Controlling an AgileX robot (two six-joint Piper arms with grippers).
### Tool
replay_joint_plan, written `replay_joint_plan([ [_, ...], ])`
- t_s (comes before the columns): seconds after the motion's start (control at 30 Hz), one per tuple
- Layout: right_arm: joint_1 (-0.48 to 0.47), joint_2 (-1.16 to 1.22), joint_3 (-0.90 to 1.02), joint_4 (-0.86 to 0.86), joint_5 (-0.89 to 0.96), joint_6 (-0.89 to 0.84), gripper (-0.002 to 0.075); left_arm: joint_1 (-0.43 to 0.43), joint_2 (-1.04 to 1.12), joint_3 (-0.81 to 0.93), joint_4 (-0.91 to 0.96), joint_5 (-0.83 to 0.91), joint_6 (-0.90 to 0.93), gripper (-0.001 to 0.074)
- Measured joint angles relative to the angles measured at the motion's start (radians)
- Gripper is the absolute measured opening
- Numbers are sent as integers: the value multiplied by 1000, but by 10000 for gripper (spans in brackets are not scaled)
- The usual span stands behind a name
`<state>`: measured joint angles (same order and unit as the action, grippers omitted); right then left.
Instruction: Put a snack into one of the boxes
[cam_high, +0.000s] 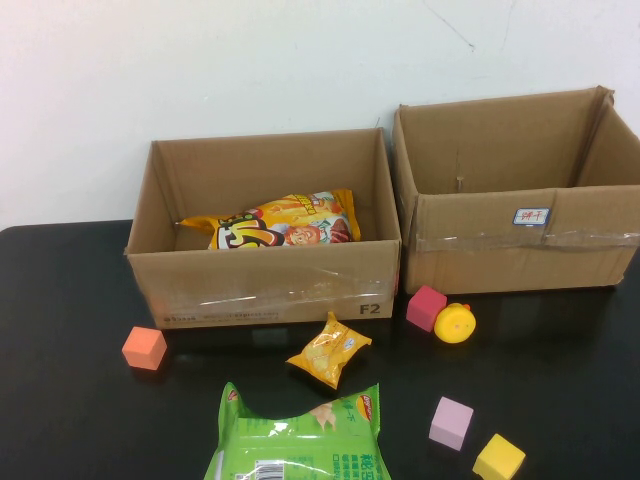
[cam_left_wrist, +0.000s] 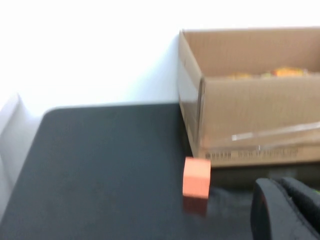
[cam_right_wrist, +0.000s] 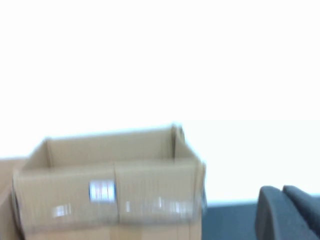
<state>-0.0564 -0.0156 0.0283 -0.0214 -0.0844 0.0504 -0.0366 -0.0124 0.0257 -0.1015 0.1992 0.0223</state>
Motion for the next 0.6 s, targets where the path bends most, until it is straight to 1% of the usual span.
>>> replay_joint_plan([
  [0.1,0,0,0,0,-72,0,-1,0,0,0,0,-23,0,-1],
  [0.23,0,0,0,0,-86,0,-1,0,0,0,0,-20,0,-1],
  [0.4,0,0,0,21,-62,13,-1,0,0,0,0,-7,0,-1],
  [0.6,0,0,0,38,19,27,-1,0,0,0,0,-6,0,-1],
])
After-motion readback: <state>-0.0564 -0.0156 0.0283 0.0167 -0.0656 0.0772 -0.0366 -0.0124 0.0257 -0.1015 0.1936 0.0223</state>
